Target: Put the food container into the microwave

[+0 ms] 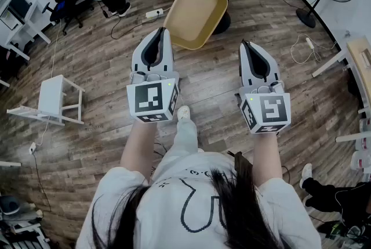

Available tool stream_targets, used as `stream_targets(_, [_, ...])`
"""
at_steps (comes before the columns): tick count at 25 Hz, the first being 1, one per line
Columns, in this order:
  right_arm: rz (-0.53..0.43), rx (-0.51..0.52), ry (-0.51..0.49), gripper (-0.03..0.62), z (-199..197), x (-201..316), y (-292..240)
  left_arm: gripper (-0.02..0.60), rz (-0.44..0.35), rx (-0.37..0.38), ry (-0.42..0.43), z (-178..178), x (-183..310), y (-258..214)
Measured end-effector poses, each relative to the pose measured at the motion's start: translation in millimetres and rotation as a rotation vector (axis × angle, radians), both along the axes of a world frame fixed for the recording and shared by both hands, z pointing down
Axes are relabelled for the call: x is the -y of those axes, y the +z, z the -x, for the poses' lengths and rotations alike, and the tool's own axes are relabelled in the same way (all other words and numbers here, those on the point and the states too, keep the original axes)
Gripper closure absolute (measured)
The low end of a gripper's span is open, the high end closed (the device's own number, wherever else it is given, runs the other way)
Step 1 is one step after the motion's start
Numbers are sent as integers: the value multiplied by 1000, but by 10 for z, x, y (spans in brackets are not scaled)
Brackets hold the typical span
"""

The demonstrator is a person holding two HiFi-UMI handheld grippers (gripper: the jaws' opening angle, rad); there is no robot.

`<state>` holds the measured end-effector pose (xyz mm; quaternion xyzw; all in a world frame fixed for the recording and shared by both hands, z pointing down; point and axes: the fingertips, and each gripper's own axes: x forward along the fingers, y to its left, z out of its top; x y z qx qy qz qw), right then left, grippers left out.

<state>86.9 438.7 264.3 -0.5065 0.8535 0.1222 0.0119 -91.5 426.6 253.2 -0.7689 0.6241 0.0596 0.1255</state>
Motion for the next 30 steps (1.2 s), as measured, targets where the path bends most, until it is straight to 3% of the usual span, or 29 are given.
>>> stream_targets(9, [10, -6, 6, 566, -27, 605, -7, 565, -8, -14, 3, -34, 618, -14])
stream_targets(30, [43, -5, 39, 566, 362, 3329, 23, 565, 54, 10, 66, 248, 3402, 190])
